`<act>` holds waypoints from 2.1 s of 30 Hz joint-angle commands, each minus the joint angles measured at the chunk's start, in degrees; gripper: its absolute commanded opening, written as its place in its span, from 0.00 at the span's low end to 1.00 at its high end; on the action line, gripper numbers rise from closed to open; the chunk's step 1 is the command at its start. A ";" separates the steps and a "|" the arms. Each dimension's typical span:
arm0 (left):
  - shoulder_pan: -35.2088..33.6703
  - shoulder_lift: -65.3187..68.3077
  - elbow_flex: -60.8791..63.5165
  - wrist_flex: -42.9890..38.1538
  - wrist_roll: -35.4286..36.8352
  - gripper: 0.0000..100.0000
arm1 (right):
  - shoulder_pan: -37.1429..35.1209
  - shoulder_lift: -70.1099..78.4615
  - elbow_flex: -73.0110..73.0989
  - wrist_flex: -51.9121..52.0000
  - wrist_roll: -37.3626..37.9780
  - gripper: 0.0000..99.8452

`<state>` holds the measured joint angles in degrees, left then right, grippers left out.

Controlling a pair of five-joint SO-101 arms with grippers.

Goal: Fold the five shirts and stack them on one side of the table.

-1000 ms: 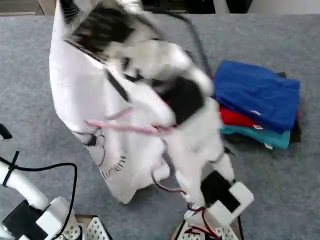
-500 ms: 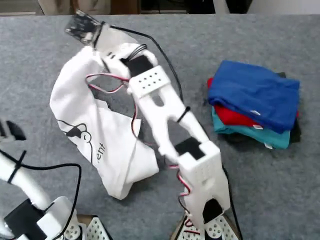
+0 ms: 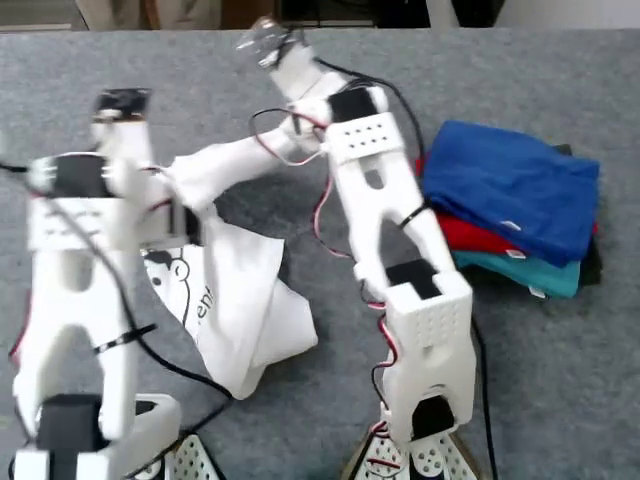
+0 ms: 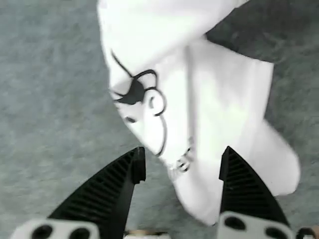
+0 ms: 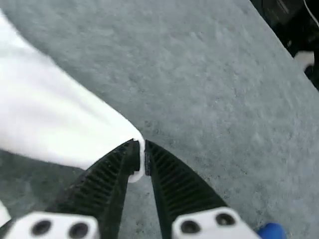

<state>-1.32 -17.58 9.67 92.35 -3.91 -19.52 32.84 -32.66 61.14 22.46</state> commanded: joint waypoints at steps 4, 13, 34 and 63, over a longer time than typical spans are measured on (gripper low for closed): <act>10.81 7.25 1.85 -10.73 9.05 0.25 | 1.80 -2.42 0.57 -3.16 -0.79 0.00; 15.82 20.97 -1.23 -21.80 15.38 0.25 | 3.21 -1.63 0.57 -7.82 -0.70 0.00; 21.80 48.66 -28.13 -11.87 25.93 0.25 | 6.02 -1.89 0.22 -7.82 -1.14 0.00; 19.78 52.97 -27.87 -14.95 25.85 0.15 | 5.85 -1.54 0.22 -8.00 -1.23 0.00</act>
<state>19.60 35.52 -17.05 77.58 21.76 -14.86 32.84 -31.69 54.55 21.32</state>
